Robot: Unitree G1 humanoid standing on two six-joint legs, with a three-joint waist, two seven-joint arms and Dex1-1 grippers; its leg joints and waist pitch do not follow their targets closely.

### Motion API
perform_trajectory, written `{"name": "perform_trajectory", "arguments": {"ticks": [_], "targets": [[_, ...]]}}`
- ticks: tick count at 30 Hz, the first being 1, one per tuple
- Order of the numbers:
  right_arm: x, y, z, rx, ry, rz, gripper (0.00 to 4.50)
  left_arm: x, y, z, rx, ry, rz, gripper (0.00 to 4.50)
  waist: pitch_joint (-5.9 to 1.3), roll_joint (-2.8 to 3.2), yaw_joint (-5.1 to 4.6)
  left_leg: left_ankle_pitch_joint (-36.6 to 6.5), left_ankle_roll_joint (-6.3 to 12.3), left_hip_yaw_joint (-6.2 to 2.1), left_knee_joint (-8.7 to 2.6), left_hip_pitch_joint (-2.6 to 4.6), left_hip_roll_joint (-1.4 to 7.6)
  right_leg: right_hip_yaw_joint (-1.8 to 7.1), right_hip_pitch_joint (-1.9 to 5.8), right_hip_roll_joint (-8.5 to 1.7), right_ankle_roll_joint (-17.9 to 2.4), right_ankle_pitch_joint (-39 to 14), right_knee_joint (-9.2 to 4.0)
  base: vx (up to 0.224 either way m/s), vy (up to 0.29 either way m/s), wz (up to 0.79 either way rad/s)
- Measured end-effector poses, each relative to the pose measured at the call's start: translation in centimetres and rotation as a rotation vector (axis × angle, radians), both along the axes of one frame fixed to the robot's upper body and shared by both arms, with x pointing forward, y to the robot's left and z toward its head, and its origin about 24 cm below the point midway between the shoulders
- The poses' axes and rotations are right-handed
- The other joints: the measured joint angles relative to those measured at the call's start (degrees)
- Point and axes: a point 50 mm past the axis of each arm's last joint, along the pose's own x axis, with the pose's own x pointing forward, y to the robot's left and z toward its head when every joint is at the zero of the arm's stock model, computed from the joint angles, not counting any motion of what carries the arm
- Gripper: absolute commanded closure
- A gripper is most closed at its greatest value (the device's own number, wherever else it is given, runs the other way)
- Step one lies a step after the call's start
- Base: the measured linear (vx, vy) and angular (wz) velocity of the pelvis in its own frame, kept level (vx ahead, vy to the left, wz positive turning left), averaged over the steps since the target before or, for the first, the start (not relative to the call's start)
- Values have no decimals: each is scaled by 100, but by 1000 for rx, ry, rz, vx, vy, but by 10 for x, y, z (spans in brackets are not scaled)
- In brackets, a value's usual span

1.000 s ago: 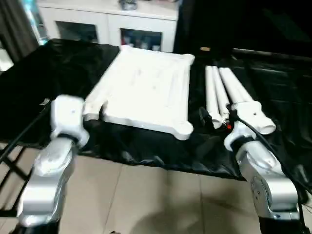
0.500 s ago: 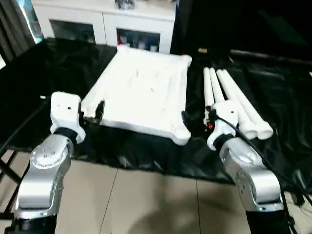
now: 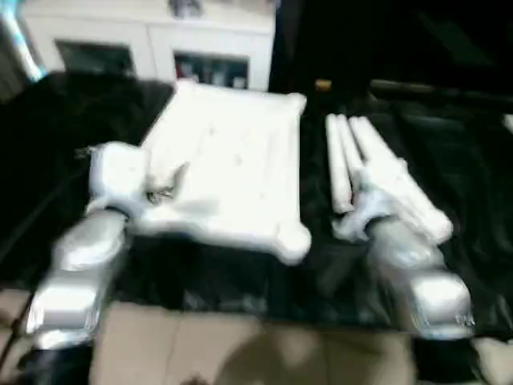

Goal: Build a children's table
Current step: Move to table

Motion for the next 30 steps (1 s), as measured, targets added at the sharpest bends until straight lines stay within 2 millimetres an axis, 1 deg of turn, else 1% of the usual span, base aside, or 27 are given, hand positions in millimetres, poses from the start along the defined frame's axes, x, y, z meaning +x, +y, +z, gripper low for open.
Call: {"name": "perform_trajectory", "arguments": {"ticks": [1,2,3,4,5,6,7,8,9,10,11,12,13,14,15,16,17,19,20,21,22,24,26,28,29,30], "targets": [[0,-1,0,-4,-1,-2,0,0,0,0,1,0,-3,16,8,-49,-26,-13,-17,27,-6,35,-30,24,-46,-42,6,56,-130,82,-90,0],[0,-3,0,-15,-1,-8,0,0,-2,0,-3,1,-15,16,21,-236,-34,-68,-72,133,12,108,-113,142,10,-179,38,389,-403,82,-90,0],[-1,-8,-3,-26,7,-21,0,1,-7,-3,-10,12,-40,16,51,-187,-16,-112,7,142,7,176,-105,140,81,-153,33,357,-449,44,-102,3],[-1,-11,-3,-34,10,-27,0,1,-12,-4,-18,15,-68,16,70,-137,15,-191,143,110,59,186,-80,143,137,-128,11,357,-509,43,-78,4],[-1,-16,-3,-43,7,-43,0,1,-16,-3,-23,11,-91,16,66,-83,46,-206,169,84,189,109,-78,140,187,-98,-1,360,-565,43,-78,4],[-1,-18,-2,-49,5,-38,0,2,-18,-1,-38,6,-116,16,48,-47,84,-197,155,57,264,41,-72,135,227,-69,-24,365,-597,86,-56,-5],[-1,-19,-1,-55,3,-15,0,3,-19,2,-46,-1,-148,16,43,-1,117,-136,106,37,172,-21,-39,96,276,-23,-58,373,-630,76,-23,-2],[-1,-19,2,-63,-7,31,0,3,-21,6,-50,-15,-209,16,27,91,157,142,7,27,-41,-88,43,27,287,62,-73,348,-610,76,-23,-2],[-2,-17,4,-76,-8,106,0,4,-20,7,-25,-8,-272,16,25,115,167,169,-158,9,-7,-110,111,14,293,98,-73,341,-620,78,26,-8],[-2,-13,6,-83,-13,167,0,5,-19,7,-8,0,-313,16,18,105,145,171,-157,-3,-8,-111,109,3,275,95,-74,344,-638,105,47,-5],[-2,-11,10,-92,-20,230,0,8,-17,4,9,22,-356,16,14,92,153,175,-160,17,10,-145,93,9,233,61,-59,356,-620,105,47,-5],[-1,-13,12,-105,-23,270,0,13,-18,1,29,47,-400,16,14,93,171,180,-149,26,18,-171,79,14,213,45,-48,361,-614,64,46,7],[-1,-17,16,-121,-28,298,0,17,-20,0,46,62,-438,16,10,87,204,190,-139,51,18,-208,73,30,172,36,-21,377,-612,0,0,0],[-1,-21,18,-139,-29,318,0,20,-24,-2,56,79,-480,16,9,85,224,200,-135,83,11,-226,72,51,149,30,0,395,-619,0,0,0],[-1,-22,18,-143,-27,326,0,21,-26,-4,59,88,-499,16,8,82,224,200,-134,103,9,-224,73,65,144,26,2,398,-618,0,0,0],[-1,-22,18,-143,-27,336,0,21,-27,-6,61,97,-517,16,8,82,214,200,-134,115,6,-218,73,76,144,24,1,402,-618,0,0,0],[-2,-23,18,-159,-25,365,0,24,-31,-9,59,128,-571,16,13,88,198,198,-136,128,-2,-208,75,87,144,23,-3,404,-623,0,0,0],[-3,-27,17,-191,-20,408,0,26,-37,-15,63,177,-673,16,14,86,185,201,-141,168,-45,-179,80,105,148,13,-13,420,-626,0,0,0],[-5,-29,17,-223,-16,449,0,28,-41,-21,75,215,-767,16,19,85,195,223,-143,208,-72,-145,91,118,160,8,-13,429,-627,0,0,0],[-6,-29,17,-234,-14,472,0,27,-42,-24,81,236,-809,16,23,79,185,242,-154,247,-101,-109,101,135,173,7,-15,434,-628,0,0,0],[-7,-29,17,-238,-14,489,0,26,-43,-27,80,253,-848,16,24,78,165,249,-163,261,-114,-90,104,144,181,6,-18,436,-627,0,0,0],[-10,-29,13,-250,4,530,0,23,-45,-33,94,286,-941,42,26,81,132,267,-191,273,-134,-76,120,141,182,8,-22,442,-625,0,0,0],[-17,-30,7,-263,38,582,0,21,-46,-38,131,336,-1037,42,30,87,107,283,-193,289,-152,-67,137,139,181,15,-23,443,-624,0,0,0],[-20,-29,3,-268,58,612,0,20,-44,-40,148,375,-1083,64,42,107,77,298,-183,302,-178,-61,137,143,174,15,-26,444,-626,0,0,0],[-21,-28,3,-274,63,631,0,18,-43,-42,160,398,-1107,82,50,120,60,302,-180,309,-189,-57,137,145,173,15,-27,445,-626,0,0,0],[-22,-28,3,-282,66,644,0,18,-43,-44,170,417,-1127,82,56,129,57,302,-179,309,-192,-57,140,142,171,15,-29,444,-626,0,0,0]]}}
